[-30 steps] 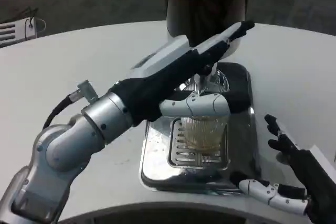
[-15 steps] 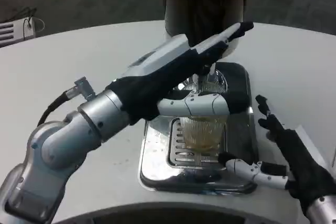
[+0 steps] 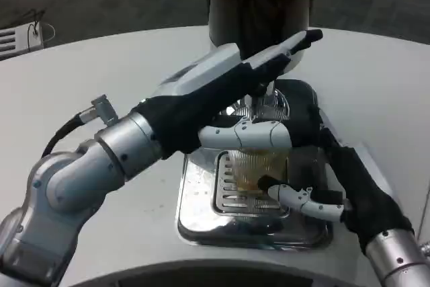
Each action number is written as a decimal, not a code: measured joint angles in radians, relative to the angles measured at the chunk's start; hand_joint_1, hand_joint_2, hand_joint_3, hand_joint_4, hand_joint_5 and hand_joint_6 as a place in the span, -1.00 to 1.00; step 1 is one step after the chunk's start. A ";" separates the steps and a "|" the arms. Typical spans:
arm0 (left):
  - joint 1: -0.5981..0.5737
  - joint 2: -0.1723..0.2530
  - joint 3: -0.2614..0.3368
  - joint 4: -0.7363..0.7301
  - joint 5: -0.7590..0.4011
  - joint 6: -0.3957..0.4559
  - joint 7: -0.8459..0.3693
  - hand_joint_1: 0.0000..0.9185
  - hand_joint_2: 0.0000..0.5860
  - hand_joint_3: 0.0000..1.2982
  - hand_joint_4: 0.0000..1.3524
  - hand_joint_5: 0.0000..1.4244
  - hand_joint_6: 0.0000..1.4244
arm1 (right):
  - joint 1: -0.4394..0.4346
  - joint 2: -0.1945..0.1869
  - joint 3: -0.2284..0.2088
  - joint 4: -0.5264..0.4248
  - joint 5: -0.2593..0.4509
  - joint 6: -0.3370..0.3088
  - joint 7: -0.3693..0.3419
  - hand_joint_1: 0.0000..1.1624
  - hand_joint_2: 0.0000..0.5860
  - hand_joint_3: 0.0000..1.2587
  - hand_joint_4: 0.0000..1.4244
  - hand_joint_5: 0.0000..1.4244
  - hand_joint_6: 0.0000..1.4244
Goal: Grasp the cup under the faucet to collect the drink, then remove the cup.
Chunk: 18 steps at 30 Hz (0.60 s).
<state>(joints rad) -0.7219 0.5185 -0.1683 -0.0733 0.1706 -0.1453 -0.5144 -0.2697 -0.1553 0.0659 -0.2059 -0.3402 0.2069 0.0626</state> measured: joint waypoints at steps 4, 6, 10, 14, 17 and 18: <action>0.001 0.005 0.000 -0.009 0.000 0.006 0.000 -1.00 -1.00 -1.00 -1.00 -1.00 -0.94 | 0.000 -0.009 -0.001 0.004 0.014 -0.002 0.000 0.42 -0.27 -1.00 -1.00 -0.93 -0.92; 0.002 0.008 0.000 -0.013 0.001 0.007 0.000 -1.00 -1.00 -1.00 -1.00 -1.00 -0.94 | 0.000 -0.011 -0.001 0.005 0.017 -0.005 0.000 0.42 -0.27 -1.00 -1.00 -0.93 -0.93; 0.005 0.015 0.002 -0.029 0.015 0.008 0.000 -1.00 -1.00 -1.00 -1.00 -1.00 -0.94 | 0.000 -0.012 -0.001 0.019 0.029 -0.009 0.000 0.43 -0.27 -1.00 -1.00 -0.93 -0.93; 0.012 0.016 0.010 -0.047 0.028 0.009 0.000 -1.00 -1.00 -1.00 -1.00 -1.00 -0.93 | -0.004 -0.013 0.000 0.042 0.038 -0.014 0.000 0.43 -0.27 -1.00 -1.00 -0.93 -0.93; 0.031 0.014 0.031 -0.061 0.028 0.009 0.008 -1.00 -1.00 -1.00 -1.00 -1.00 -0.91 | -0.019 -0.014 0.001 0.050 0.043 -0.021 0.000 0.43 -0.27 -1.00 -1.00 -0.93 -0.93; 0.039 0.012 0.038 -0.066 0.027 0.008 0.014 -1.00 -1.00 -1.00 -1.00 -1.00 -0.91 | -0.024 -0.014 0.002 0.051 0.043 -0.023 0.000 0.43 -0.27 -1.00 -1.00 -0.93 -0.93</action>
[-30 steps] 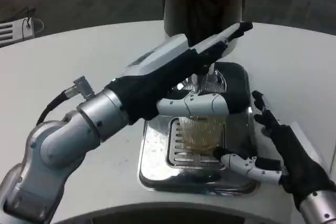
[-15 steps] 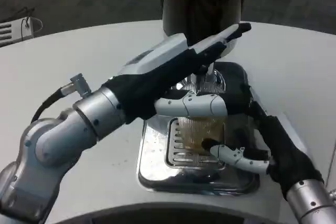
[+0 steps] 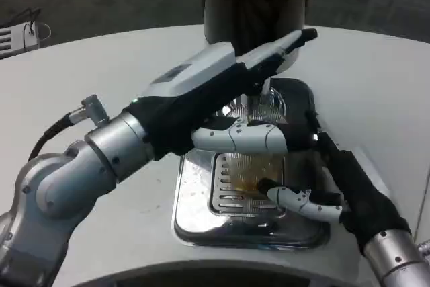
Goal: Grasp the cup under the faucet to collect the drink, then remove the cup.
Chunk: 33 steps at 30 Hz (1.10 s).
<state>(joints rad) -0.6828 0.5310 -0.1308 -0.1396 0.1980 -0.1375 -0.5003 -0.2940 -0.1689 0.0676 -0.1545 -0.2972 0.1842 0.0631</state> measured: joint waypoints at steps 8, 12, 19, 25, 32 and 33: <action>0.075 -0.034 0.064 -0.020 -0.036 -0.027 0.050 -1.00 -0.98 -1.00 -1.00 -1.00 -0.87 | -0.010 0.000 0.003 0.009 0.008 -0.007 0.000 0.42 -0.28 -1.00 -1.00 -0.93 -0.93; 0.109 -0.045 0.103 -0.048 -0.067 -0.048 0.069 -1.00 -0.99 -1.00 -1.00 -1.00 -0.85 | -0.010 0.000 0.006 0.009 0.011 -0.008 0.000 0.41 -0.28 -1.00 -1.00 -0.93 -0.93; 0.182 -0.037 0.163 -0.111 -0.085 -0.050 0.075 -1.00 -0.98 -1.00 -1.00 -1.00 -0.84 | -0.011 0.001 0.012 0.010 0.015 -0.009 0.000 0.41 -0.29 -1.00 -1.00 -0.93 -0.93; 0.285 -0.023 0.218 -0.160 -0.106 -0.028 0.075 -1.00 -0.98 -1.00 -1.00 -1.00 -0.84 | -0.017 0.006 0.021 0.018 0.020 -0.010 0.000 0.41 -0.29 -1.00 -1.00 -0.92 -0.92; 0.425 0.023 0.279 -0.187 -0.108 0.002 0.074 -1.00 -0.98 -1.00 -1.00 -1.00 -0.84 | -0.052 0.018 0.031 0.061 0.019 -0.023 -0.004 0.40 -0.29 -1.00 -1.00 -0.91 -0.91; 0.447 0.032 0.291 -0.193 -0.108 0.006 0.074 -1.00 -0.98 -1.00 -1.00 -1.00 -0.84 | -0.062 0.022 0.034 0.073 0.019 -0.026 -0.009 0.40 -0.28 -1.00 -1.00 -0.91 -0.91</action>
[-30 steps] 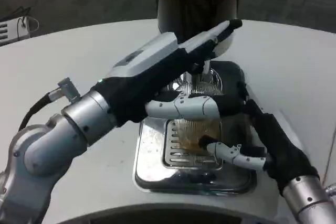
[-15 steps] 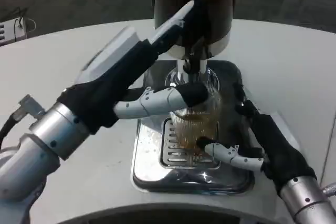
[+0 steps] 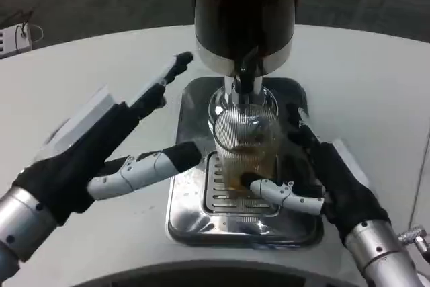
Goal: Grasp the cup under the faucet to collect the drink, then remove the cup.
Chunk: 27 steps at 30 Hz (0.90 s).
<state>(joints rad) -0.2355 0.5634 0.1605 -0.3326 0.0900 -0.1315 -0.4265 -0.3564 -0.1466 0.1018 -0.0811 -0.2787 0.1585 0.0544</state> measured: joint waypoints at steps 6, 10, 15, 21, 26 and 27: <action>0.067 0.027 0.036 -0.004 0.000 0.019 0.000 -1.00 -0.98 -1.00 -1.00 -1.00 -0.83 | -0.042 0.018 0.013 0.052 -0.001 -0.012 -0.015 0.40 -0.27 -1.00 -1.00 -0.91 -0.91; 0.095 0.040 0.047 -0.003 0.000 0.026 0.000 -1.00 -0.98 -1.00 -1.00 -1.00 -0.83 | -0.064 0.022 0.022 0.083 -0.001 -0.025 -0.027 0.40 -0.26 -1.00 -1.00 -0.91 -0.91; 0.130 0.056 0.055 0.015 0.001 0.026 -0.002 -1.00 -0.98 -1.00 -1.00 -1.00 -0.83 | -0.082 0.032 0.026 0.117 -0.001 -0.043 -0.041 0.39 -0.26 -1.00 -1.00 -0.91 -0.91; 0.161 0.071 0.055 0.036 0.002 0.025 -0.007 -1.00 -0.98 -1.00 -1.00 -1.00 -0.83 | -0.100 0.053 0.027 0.150 0.001 -0.060 -0.050 0.39 -0.25 -1.00 -0.98 -0.88 -0.90; 0.167 0.082 0.053 0.047 0.008 0.025 -0.007 -1.00 -0.98 -1.00 -1.00 -1.00 -0.83 | -0.106 0.067 0.025 0.166 0.003 -0.070 -0.066 0.39 -0.25 -1.00 -0.97 -0.88 -0.89; 0.167 0.084 0.052 0.048 0.011 0.025 -0.007 -1.00 -0.98 -1.00 -1.00 -1.00 -0.83 | -0.108 0.068 0.025 0.170 0.003 -0.072 -0.067 0.39 -0.25 -1.00 -0.97 -0.88 -0.89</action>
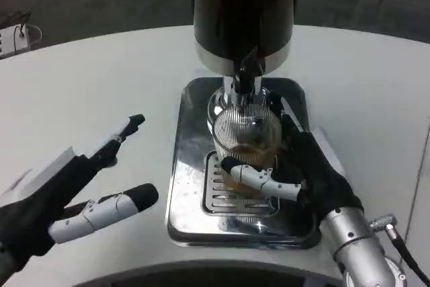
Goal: Grasp the cup under the faucet to collect the drink, then remove the cup.
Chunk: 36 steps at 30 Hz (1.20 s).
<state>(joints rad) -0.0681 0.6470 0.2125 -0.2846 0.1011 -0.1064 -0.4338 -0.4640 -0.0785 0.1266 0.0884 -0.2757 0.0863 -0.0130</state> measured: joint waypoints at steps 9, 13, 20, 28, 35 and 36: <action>0.000 0.003 -0.028 0.024 0.029 0.004 0.000 -1.00 -0.98 -1.00 -1.00 -1.00 -0.83 | -0.016 0.018 0.004 0.034 -0.001 -0.018 -0.025 0.39 -0.25 -1.00 -0.94 -0.86 -0.89; 0.000 0.004 -0.030 0.025 0.032 0.011 0.000 -1.00 -0.98 -1.00 -1.00 -1.00 -0.84 | -0.021 0.029 0.009 0.049 -0.003 -0.029 -0.040 0.39 -0.25 -1.00 -0.95 -0.86 -0.89; 0.000 0.012 -0.036 0.035 0.033 0.022 0.000 -1.00 -0.98 -0.99 -1.00 -1.00 -0.84 | -0.037 0.046 0.018 0.096 -0.005 -0.059 -0.067 0.39 -0.25 -1.00 -0.93 -0.82 -0.88; 0.000 0.014 -0.044 0.050 0.033 0.027 -0.006 -1.00 -0.98 -0.97 -1.00 -1.00 -0.83 | -0.043 0.082 0.021 0.151 -0.010 -0.119 -0.135 0.46 -0.26 -0.80 -0.77 -0.64 -0.70; 0.007 0.014 -0.050 0.061 0.033 0.033 -0.015 -1.00 -0.98 -0.94 -1.00 -0.98 -0.83 | -0.043 0.146 0.023 0.201 -0.013 -0.166 -0.229 0.52 -0.24 -0.67 -0.65 -0.53 -0.56; 0.009 0.015 -0.050 0.062 0.033 0.034 -0.019 -1.00 -0.98 -0.93 -1.00 -0.97 -0.83 | -0.043 0.154 0.025 0.207 -0.014 -0.172 -0.239 0.52 -0.24 -0.66 -0.64 -0.51 -0.54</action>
<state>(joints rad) -0.0589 0.6616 0.1622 -0.2230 0.1340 -0.0725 -0.4523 -0.5074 0.0754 0.1515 0.2954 -0.2896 -0.0853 -0.2524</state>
